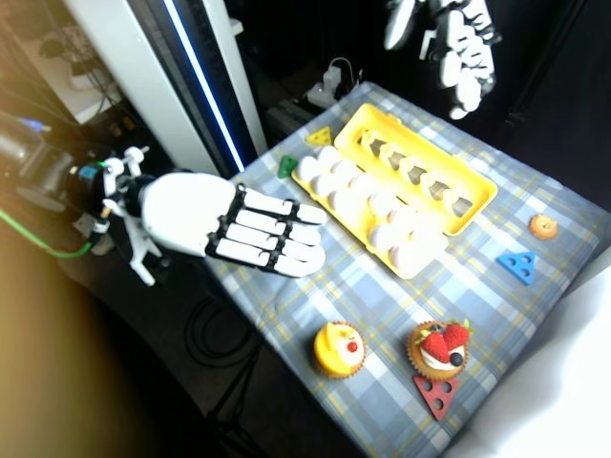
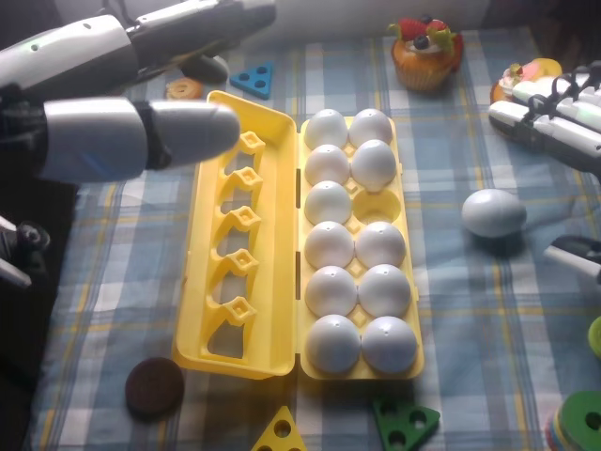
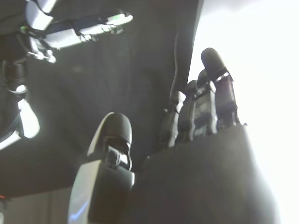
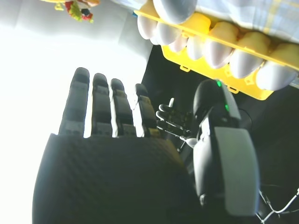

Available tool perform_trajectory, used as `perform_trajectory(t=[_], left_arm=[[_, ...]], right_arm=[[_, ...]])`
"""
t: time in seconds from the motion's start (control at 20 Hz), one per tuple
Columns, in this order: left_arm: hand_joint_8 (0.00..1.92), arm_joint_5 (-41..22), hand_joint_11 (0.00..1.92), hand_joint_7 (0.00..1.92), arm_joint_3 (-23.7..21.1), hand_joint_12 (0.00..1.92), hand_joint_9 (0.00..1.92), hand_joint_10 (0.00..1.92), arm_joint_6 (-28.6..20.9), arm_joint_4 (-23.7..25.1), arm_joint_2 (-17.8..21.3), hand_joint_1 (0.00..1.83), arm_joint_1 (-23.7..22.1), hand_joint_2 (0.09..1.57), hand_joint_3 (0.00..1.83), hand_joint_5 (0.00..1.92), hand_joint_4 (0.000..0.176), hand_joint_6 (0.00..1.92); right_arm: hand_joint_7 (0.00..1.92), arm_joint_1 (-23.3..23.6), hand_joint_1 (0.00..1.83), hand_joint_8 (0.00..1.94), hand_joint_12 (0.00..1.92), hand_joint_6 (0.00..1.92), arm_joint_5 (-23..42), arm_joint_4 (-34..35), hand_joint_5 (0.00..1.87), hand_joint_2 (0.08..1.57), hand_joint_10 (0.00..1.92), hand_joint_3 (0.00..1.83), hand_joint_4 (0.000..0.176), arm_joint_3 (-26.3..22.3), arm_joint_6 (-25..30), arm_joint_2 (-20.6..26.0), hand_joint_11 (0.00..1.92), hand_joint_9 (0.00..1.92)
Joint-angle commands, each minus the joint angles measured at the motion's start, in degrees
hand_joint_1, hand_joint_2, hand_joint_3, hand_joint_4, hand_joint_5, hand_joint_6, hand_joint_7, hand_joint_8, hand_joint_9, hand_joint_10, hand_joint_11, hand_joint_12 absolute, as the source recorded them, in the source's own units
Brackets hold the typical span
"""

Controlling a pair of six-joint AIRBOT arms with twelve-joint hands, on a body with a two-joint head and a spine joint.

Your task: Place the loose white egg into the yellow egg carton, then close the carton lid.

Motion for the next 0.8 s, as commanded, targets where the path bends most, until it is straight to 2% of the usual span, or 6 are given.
perform_trajectory(t=[0.0, 0.1, 0.4, 0.45, 0.6, 0.75], left_arm=[[0.00, -6.4, 0.00, 0.01, -0.3, 0.00, 0.00, 0.00, -0.2, -2.2, 0.4, 0.46, -0.9, 1.37, 0.02, 0.03, 0.000, 0.02], [0.00, -7.1, 0.00, 0.00, -0.5, 0.00, 0.00, 0.00, -0.2, -2.3, 0.6, 0.49, -0.9, 1.36, 0.01, 0.03, 0.000, 0.02], [0.00, -7.8, 0.00, 0.01, -1.0, 0.00, 0.00, 0.00, -0.2, -2.4, 1.2, 0.57, -0.9, 1.34, 0.00, 0.07, 0.000, 0.02], [0.00, -7.6, 0.01, 0.01, -1.0, 0.00, 0.00, 0.00, -0.2, -2.5, 1.3, 0.56, -0.9, 1.35, 0.00, 0.06, 0.000, 0.01], [0.00, -7.5, 0.00, 0.09, -1.1, 0.61, 0.07, 0.01, -0.2, -2.5, 1.5, 0.50, -0.9, 1.35, 0.01, 0.12, 0.000, 0.00], [0.00, -7.6, 0.00, 0.10, -1.1, 0.79, 0.08, 0.01, -0.2, -2.5, 1.5, 0.49, -0.9, 1.36, 0.00, 0.13, 0.000, 0.00]], right_arm=[[0.01, 0.3, 0.85, 0.00, 1.31, 0.00, 6.9, 0.1, 0.00, 1.17, 0.29, 0.07, 0.000, 0.0, 0.0, 0.3, 0.00, 0.00], [0.02, 0.0, 0.87, 0.00, 1.39, 0.00, 6.9, 0.5, 0.00, 1.19, 0.35, 0.03, 0.000, 0.0, -0.1, 0.2, 0.00, 0.00], [0.02, -0.1, 0.90, 0.01, 1.36, 0.00, 7.1, 1.8, 0.00, 1.21, 0.32, 0.01, 0.000, 0.0, -1.4, -1.7, 0.00, 0.02], [0.05, 0.1, 0.91, 0.01, 1.41, 0.00, 7.4, 2.8, 0.00, 1.22, 0.45, 0.01, 0.000, 0.0, -2.2, -2.6, 0.00, 0.03], [0.05, 0.2, 0.90, 0.00, 1.47, 0.00, 7.4, 3.6, 0.00, 1.22, 0.62, 0.00, 0.000, 0.5, -2.3, -3.9, 0.00, 0.00], [0.03, 0.3, 0.95, 0.00, 1.48, 0.00, 7.1, 4.4, 0.00, 1.21, 0.56, 0.00, 0.000, 1.2, -2.3, -5.1, 0.00, 0.02]])
